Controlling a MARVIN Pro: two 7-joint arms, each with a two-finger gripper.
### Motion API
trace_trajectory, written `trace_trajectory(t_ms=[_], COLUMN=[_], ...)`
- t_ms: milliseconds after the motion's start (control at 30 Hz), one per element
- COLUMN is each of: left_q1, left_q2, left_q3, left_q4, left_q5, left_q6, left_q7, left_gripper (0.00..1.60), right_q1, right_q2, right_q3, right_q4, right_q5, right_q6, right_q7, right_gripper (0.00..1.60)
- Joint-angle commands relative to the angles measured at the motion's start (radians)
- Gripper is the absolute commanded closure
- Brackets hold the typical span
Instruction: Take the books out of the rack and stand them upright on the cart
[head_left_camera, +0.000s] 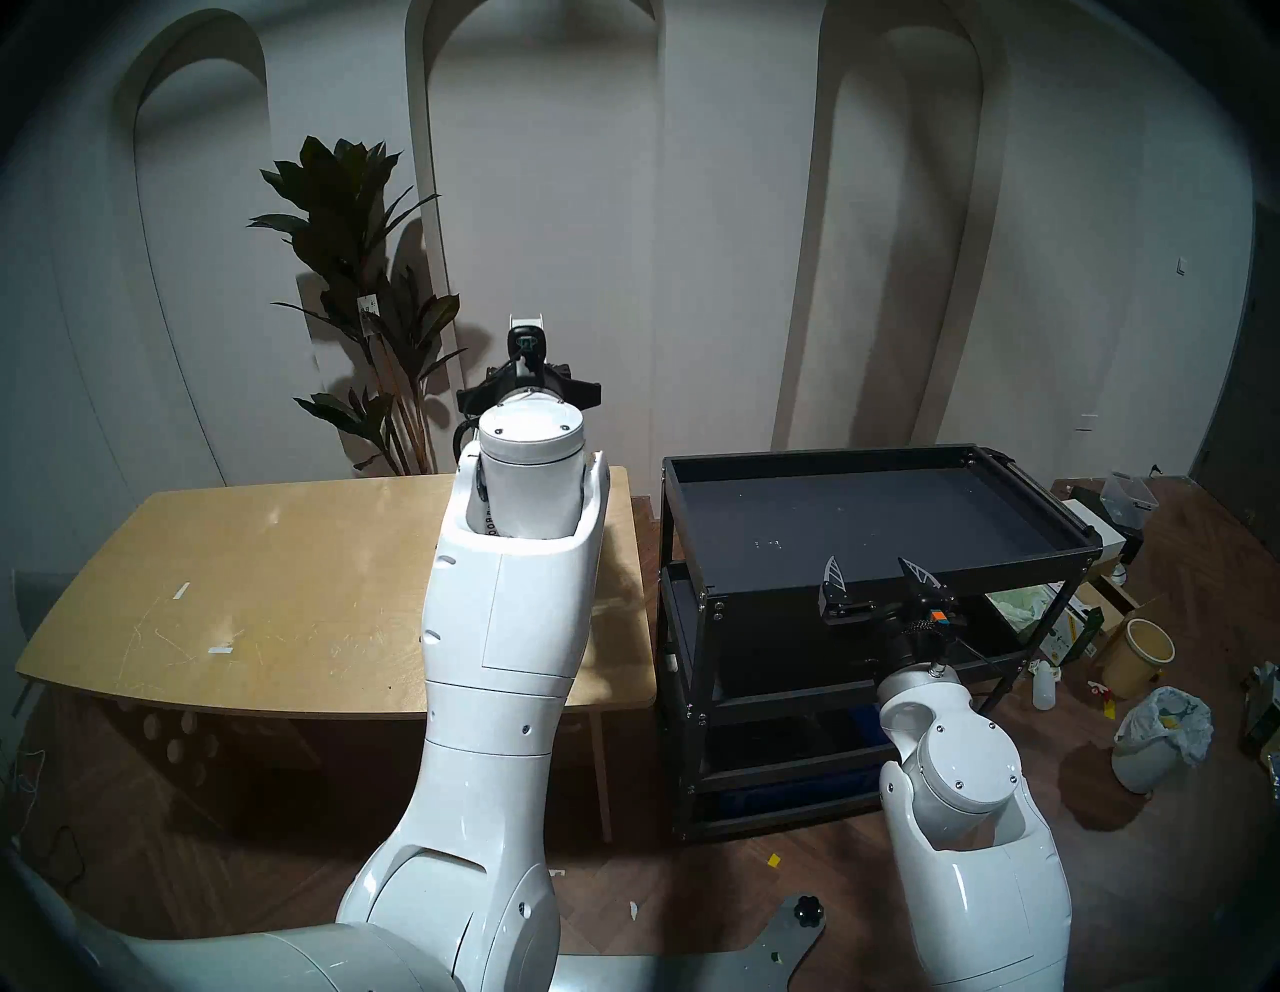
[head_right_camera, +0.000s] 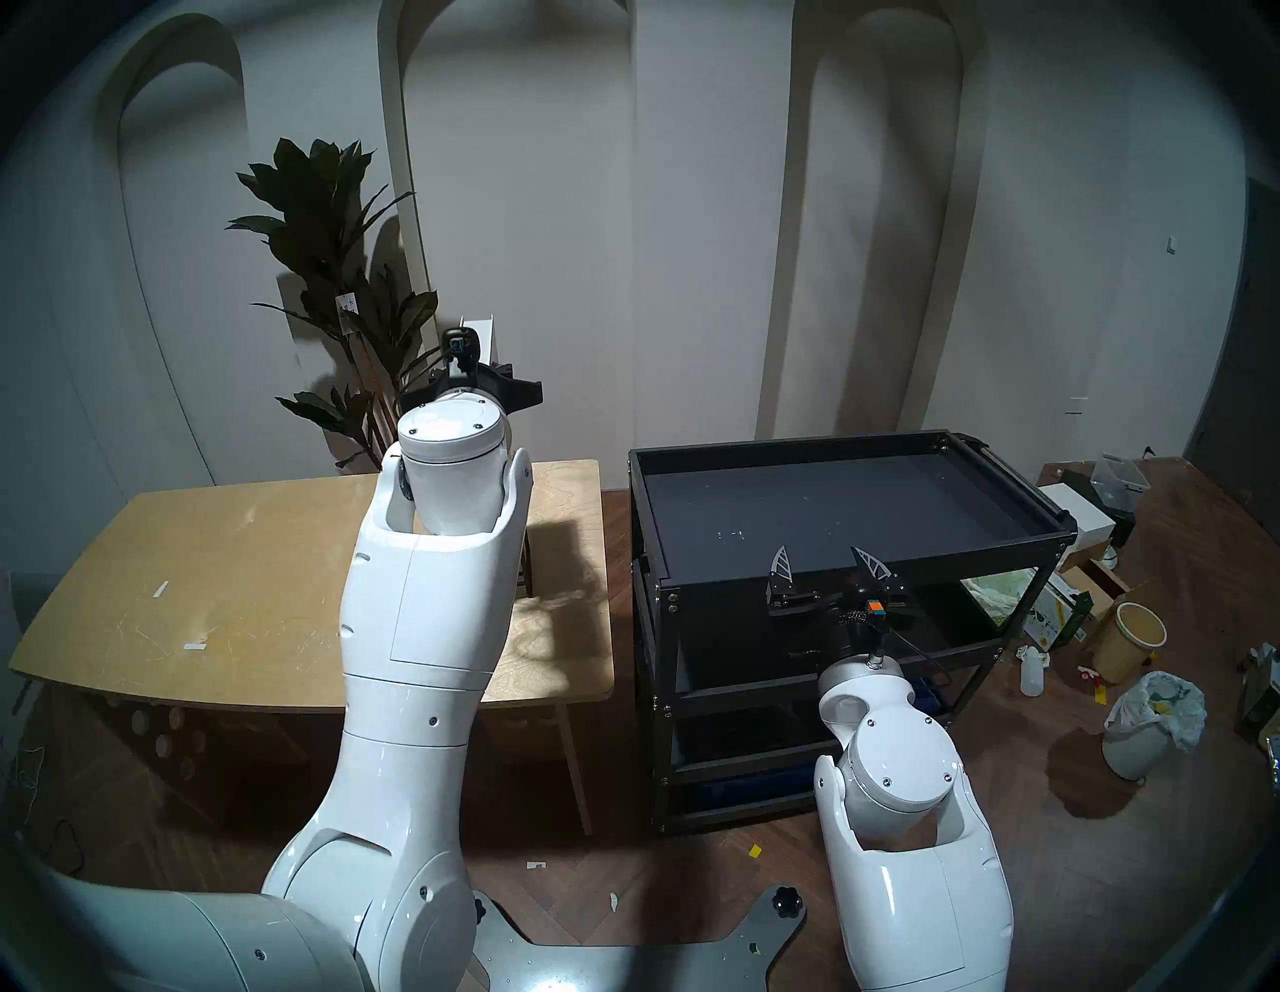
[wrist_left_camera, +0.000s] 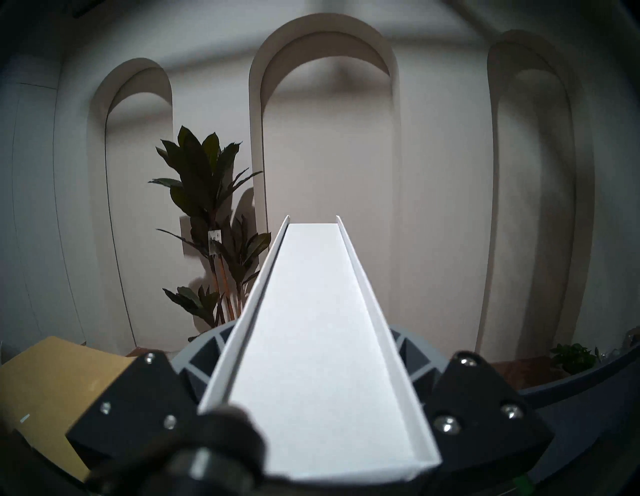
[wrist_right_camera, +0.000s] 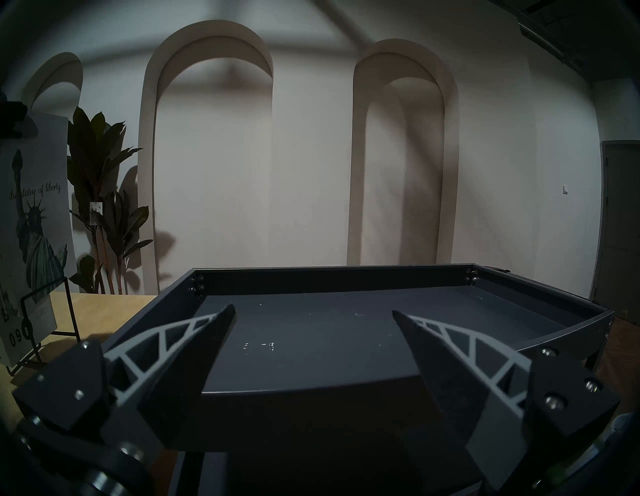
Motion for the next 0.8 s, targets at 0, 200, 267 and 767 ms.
trace_trajectory(t_ms=[0,200,267,767], left_q1=[-0.055,-0.111,-0.129,-0.259], left_q2=[-0.003,-0.023,-0.035,-0.184], left_q3=[0.039,0.094,0.122,0.275], left_q4=[-0.112,-0.12,-0.108,0.144], left_q5=[0.012,0.018,0.025,0.066], left_q6=[0.038,0.086,0.093,0.097], left_q7=[-0.02,-0.045,-0.049,-0.047], left_gripper=[1.6,1.6,1.6,1.6], right_q1=[0.025,0.048,0.057,0.083], right_q2=[-0.001,0.014,0.018,0.005], right_q3=[-0.013,-0.038,-0.05,-0.146], right_q4=[-0.014,-0.012,-0.013,-0.048], right_q5=[0.004,-0.026,-0.036,-0.094], right_q6=[-0.01,-0.026,-0.032,-0.084], right_q7=[0.01,0.023,0.031,0.034], right_gripper=[0.0,0.0,0.0,0.0])
